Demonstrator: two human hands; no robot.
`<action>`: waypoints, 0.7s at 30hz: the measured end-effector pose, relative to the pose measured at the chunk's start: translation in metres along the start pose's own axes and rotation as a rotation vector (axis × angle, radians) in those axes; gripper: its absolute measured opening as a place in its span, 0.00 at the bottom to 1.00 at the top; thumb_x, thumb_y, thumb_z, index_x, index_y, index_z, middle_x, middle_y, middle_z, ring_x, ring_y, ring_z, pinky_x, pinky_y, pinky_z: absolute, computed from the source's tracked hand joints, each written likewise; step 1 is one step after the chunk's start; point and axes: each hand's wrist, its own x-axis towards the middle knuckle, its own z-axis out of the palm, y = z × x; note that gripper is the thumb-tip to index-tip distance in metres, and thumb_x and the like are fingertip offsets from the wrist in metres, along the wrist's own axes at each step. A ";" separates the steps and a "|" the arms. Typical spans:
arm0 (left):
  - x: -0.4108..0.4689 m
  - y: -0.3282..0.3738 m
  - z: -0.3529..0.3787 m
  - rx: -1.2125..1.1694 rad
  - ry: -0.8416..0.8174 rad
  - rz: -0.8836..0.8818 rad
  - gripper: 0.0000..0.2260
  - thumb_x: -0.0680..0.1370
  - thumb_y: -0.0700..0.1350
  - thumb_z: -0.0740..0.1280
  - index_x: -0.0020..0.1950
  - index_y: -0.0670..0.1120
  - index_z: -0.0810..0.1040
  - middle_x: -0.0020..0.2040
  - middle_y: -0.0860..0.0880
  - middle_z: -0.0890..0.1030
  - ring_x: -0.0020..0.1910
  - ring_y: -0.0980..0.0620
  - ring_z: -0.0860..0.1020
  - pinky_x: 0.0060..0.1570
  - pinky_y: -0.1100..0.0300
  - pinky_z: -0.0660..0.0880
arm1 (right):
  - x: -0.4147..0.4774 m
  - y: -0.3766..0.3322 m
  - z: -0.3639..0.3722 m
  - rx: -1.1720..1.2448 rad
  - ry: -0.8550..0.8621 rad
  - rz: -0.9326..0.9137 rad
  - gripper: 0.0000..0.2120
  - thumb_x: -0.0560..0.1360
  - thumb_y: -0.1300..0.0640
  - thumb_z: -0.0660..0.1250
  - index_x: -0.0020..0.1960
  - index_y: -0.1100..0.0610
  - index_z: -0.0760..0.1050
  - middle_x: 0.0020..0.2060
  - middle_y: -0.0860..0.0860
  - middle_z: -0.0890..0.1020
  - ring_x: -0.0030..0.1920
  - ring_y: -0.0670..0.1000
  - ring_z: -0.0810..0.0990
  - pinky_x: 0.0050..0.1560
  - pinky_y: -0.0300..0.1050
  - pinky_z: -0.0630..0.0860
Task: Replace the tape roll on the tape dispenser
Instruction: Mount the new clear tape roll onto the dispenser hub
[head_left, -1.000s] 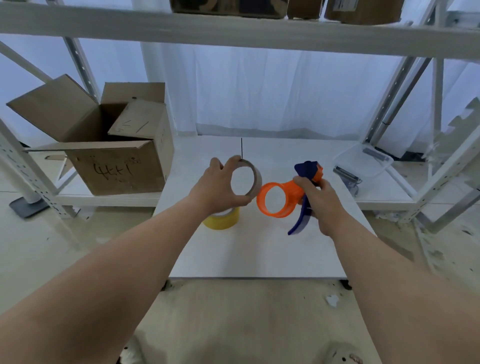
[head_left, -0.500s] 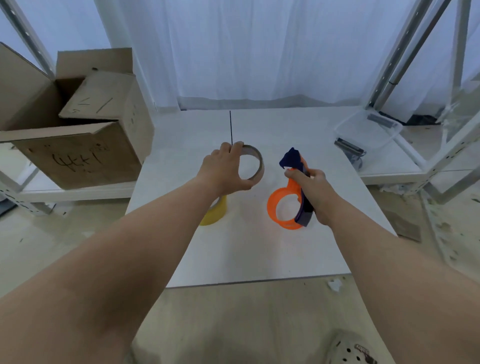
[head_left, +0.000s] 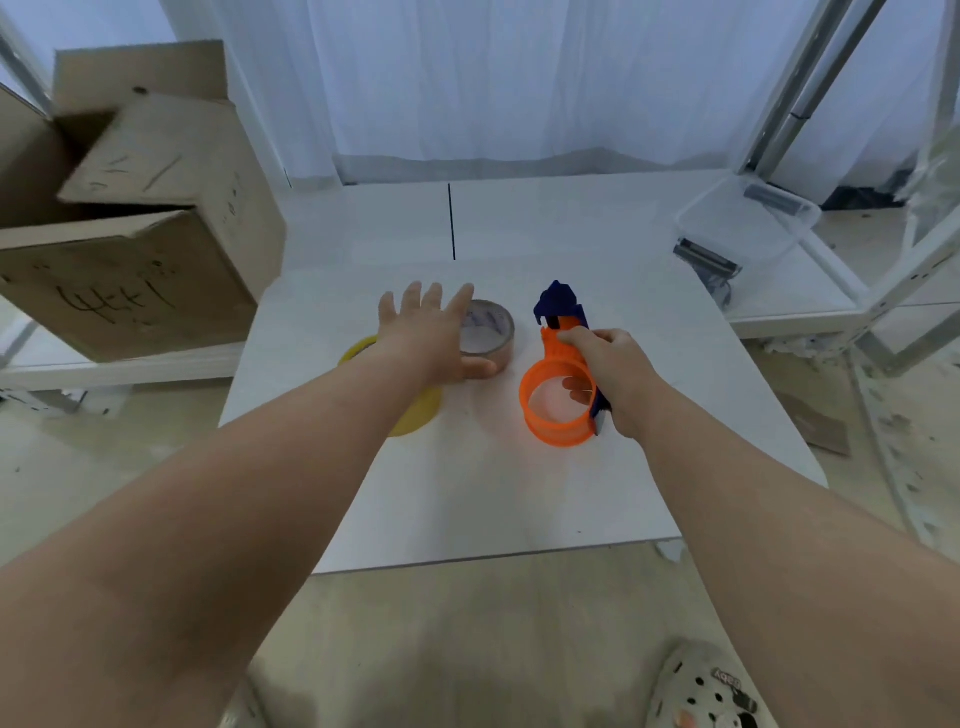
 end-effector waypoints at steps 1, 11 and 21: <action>-0.006 -0.004 -0.001 -0.045 0.016 -0.011 0.42 0.70 0.69 0.61 0.77 0.53 0.47 0.78 0.44 0.51 0.77 0.42 0.48 0.73 0.42 0.46 | -0.002 -0.001 0.002 0.001 0.001 -0.007 0.18 0.74 0.50 0.68 0.59 0.55 0.67 0.45 0.53 0.76 0.38 0.53 0.78 0.37 0.44 0.76; -0.081 -0.047 -0.010 -0.117 0.102 -0.009 0.20 0.78 0.53 0.61 0.67 0.47 0.70 0.65 0.45 0.72 0.64 0.43 0.69 0.60 0.51 0.66 | -0.050 -0.025 0.027 -0.041 -0.063 -0.117 0.20 0.74 0.47 0.67 0.59 0.57 0.66 0.48 0.55 0.76 0.41 0.54 0.78 0.44 0.49 0.76; -0.103 -0.045 0.013 0.022 0.028 0.217 0.13 0.76 0.38 0.61 0.59 0.46 0.65 0.52 0.47 0.73 0.50 0.42 0.75 0.47 0.55 0.62 | -0.070 -0.025 0.033 -0.186 -0.121 -0.188 0.22 0.75 0.42 0.63 0.59 0.55 0.61 0.50 0.56 0.76 0.36 0.52 0.75 0.41 0.47 0.75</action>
